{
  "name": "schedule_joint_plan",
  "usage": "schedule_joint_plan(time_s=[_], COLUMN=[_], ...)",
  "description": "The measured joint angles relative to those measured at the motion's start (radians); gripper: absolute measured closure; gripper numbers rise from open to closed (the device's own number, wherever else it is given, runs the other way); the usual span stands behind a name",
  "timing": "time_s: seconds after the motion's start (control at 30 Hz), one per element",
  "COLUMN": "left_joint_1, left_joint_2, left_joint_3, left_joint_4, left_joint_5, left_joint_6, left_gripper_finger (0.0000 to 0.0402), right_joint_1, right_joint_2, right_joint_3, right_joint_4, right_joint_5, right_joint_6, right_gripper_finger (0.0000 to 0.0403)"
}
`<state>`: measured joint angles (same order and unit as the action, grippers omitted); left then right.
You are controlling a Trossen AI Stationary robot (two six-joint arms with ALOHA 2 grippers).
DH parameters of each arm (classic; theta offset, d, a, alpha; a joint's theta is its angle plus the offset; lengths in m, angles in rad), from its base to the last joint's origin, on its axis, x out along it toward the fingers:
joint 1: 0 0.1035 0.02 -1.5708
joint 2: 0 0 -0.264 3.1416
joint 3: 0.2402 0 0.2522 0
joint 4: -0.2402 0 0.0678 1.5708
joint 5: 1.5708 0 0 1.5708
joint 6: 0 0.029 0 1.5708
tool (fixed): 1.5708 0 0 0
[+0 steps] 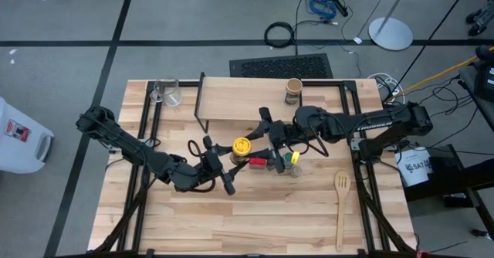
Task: Shelf spices
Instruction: Put the yellow seasoning bottle on the shelf
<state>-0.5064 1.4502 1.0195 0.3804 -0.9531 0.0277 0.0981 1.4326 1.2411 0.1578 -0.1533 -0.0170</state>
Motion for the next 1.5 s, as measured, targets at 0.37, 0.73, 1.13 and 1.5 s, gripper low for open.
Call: schedule_joint_plan(time_s=[0.37,0.73,1.13,1.5], left_joint_1=[-0.032,-0.053,-0.054,-0.05], left_joint_2=[0.0,-0.02,-0.028,-0.028], left_joint_3=[0.0,0.0,0.0,0.0], left_joint_4=[-0.048,-0.254,-0.509,-0.65], left_joint_5=[-0.006,0.007,0.169,0.291], left_joint_6=[0.005,-0.131,-0.329,-0.468], left_gripper_finger=[0.0164,0.0163,0.0163,0.0162], right_joint_1=[0.003,0.002,0.023,0.069], right_joint_2=[-0.009,-0.017,-0.019,-0.009], right_joint_3=[0.002,0.002,0.002,0.002], right_joint_4=[-0.07,-0.19,-0.398,-0.422], right_joint_5=[-0.01,0.002,0.004,0.028], right_joint_6=[0.009,0.004,0.057,0.128], right_gripper_finger=[0.018,0.0113,0.0096,0.0047])
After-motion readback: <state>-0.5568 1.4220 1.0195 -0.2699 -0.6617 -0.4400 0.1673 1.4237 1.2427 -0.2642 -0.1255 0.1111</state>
